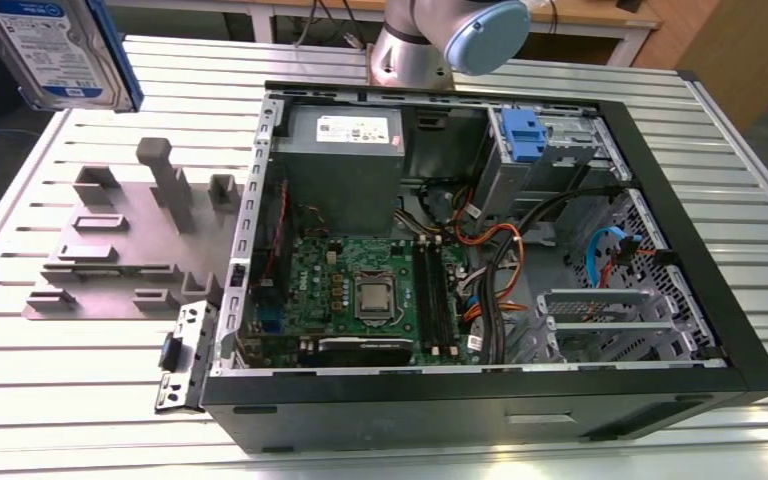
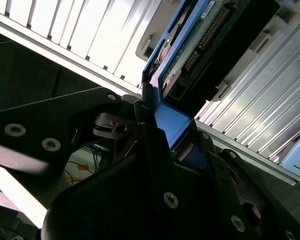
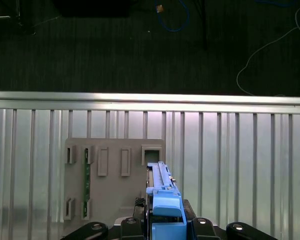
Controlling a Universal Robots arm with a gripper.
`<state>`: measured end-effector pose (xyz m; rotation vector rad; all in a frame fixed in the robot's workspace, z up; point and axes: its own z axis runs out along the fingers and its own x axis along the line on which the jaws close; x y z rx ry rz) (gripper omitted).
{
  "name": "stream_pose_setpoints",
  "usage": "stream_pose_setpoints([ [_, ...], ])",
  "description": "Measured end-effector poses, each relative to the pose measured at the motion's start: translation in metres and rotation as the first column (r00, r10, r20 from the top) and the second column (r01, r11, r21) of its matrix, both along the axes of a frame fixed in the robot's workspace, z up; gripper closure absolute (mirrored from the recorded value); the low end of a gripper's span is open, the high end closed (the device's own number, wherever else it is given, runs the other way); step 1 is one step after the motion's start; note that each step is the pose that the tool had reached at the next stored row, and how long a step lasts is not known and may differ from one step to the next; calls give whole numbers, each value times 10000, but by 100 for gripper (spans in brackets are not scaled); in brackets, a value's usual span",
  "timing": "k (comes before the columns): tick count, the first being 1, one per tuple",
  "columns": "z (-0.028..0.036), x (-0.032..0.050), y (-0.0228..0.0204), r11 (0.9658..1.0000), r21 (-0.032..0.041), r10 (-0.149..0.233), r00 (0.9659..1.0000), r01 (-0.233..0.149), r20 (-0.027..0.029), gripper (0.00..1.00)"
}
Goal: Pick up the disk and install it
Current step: 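Pick up the disk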
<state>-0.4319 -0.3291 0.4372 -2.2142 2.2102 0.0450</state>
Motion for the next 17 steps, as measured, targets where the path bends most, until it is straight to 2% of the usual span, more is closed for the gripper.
stream_pose_setpoints([
  [17, 76, 0, 0, 10000, 0, 0, 10000, 0, 0, 64],
])
